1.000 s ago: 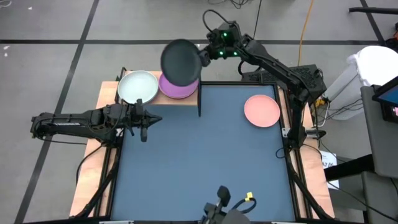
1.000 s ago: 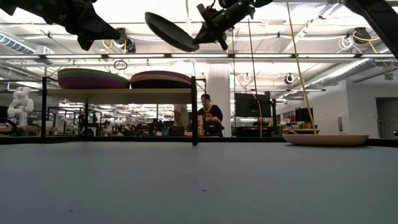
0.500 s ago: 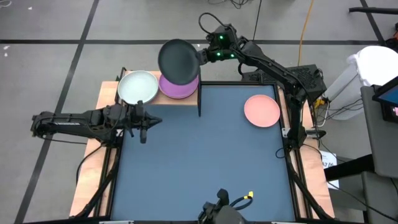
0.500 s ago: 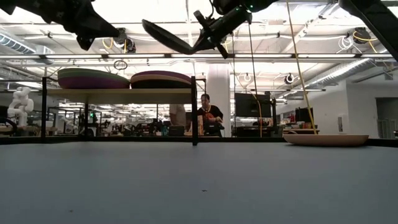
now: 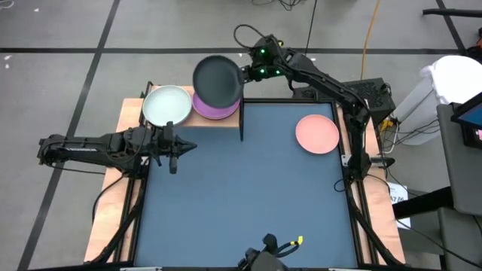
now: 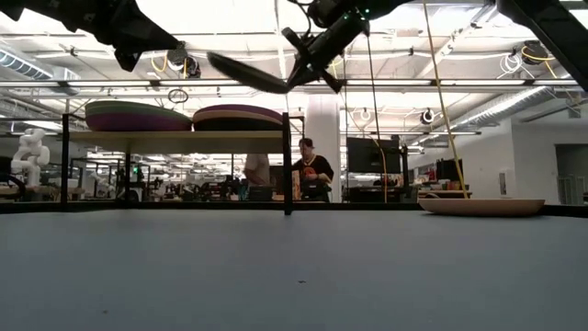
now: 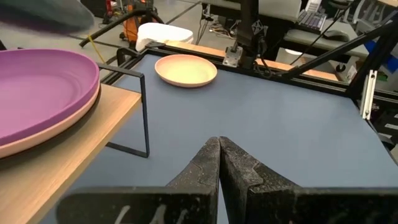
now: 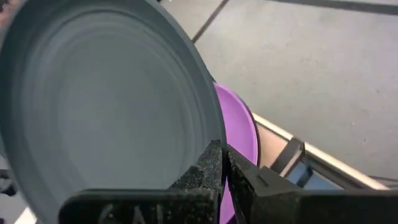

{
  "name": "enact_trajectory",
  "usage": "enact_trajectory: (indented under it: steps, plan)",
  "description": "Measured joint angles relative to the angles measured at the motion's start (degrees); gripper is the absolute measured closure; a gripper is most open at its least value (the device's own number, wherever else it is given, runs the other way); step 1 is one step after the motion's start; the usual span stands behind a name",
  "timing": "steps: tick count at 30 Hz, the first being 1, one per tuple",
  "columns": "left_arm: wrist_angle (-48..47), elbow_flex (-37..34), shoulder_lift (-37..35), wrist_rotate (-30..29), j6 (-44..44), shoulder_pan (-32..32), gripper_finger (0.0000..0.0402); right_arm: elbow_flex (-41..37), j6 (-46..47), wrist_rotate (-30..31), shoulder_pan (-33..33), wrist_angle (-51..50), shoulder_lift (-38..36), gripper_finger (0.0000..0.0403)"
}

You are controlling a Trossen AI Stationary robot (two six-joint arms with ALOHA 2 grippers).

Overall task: Place and stack plates onto a shelf
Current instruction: Stack the black plate on the purple plate on the shelf

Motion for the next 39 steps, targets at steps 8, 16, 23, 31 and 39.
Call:
enact_trajectory:
  steps: [8, 16, 23, 31, 39]
  plan:
    - [-0.02, 0.00, 0.00, 0.02, 0.44, 0.00, 0.0394, 0.00, 0.87, -0.19, 0.85, 0.91, 3.99, 0.0403]
    - [-0.56, 0.00, 0.00, 0.02, 0.28, -0.02, 0.0394, 0.00, -0.12, -0.11, 0.92, 0.51, 5.36, 0.0400]
    - [-0.56, 0.00, 0.00, 0.02, 0.28, -0.02, 0.0394, 0.00, -1.14, 0.00, 0.92, 0.37, 5.30, 0.0396]
    - [-0.57, 0.00, 0.00, 0.02, -0.06, -0.02, 0.0394, -3.58, -0.68, 0.11, 0.92, 3.31, 5.32, 0.0395]
    - [-0.73, 0.00, 0.02, 0.02, -0.11, -0.02, 0.0394, -5.66, -0.90, 0.04, 0.92, 5.27, 5.32, 0.0394]
